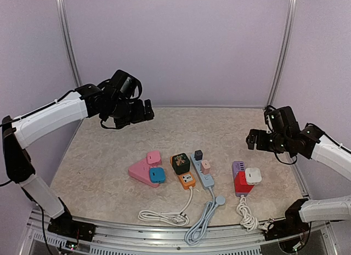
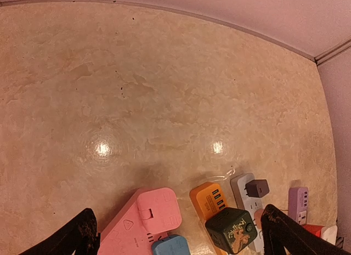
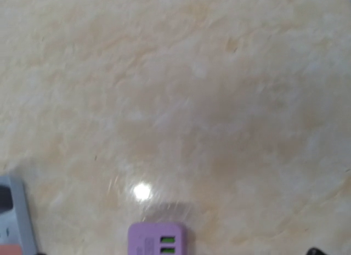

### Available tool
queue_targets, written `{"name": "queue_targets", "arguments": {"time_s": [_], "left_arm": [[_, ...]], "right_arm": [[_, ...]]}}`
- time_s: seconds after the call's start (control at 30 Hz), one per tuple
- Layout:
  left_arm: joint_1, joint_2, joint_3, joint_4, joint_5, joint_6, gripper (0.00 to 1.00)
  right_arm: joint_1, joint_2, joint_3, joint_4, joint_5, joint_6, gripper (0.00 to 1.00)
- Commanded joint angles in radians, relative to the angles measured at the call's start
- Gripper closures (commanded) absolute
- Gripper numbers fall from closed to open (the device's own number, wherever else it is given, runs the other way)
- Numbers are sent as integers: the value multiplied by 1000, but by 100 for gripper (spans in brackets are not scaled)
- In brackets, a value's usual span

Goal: Pull the plug off the socket

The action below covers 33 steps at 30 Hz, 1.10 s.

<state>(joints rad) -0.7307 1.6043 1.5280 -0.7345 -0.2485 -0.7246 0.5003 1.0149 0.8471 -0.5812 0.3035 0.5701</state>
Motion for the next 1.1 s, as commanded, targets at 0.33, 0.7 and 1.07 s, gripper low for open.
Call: {"name": "queue_targets", "arguments": {"time_s": [0.33,0.7,1.07], "left_arm": [[-30,13,3,27,68,51,1],[-42,23,-14,49,127,53,1],[-44,42,-19,87,170,67,1]], "right_arm": [[-49,-46,-83,-17,-243,12,0],[-52,-124,-143,-102,-302,60,6],[-51,-252,-228,-223,-422,127,14]]}}
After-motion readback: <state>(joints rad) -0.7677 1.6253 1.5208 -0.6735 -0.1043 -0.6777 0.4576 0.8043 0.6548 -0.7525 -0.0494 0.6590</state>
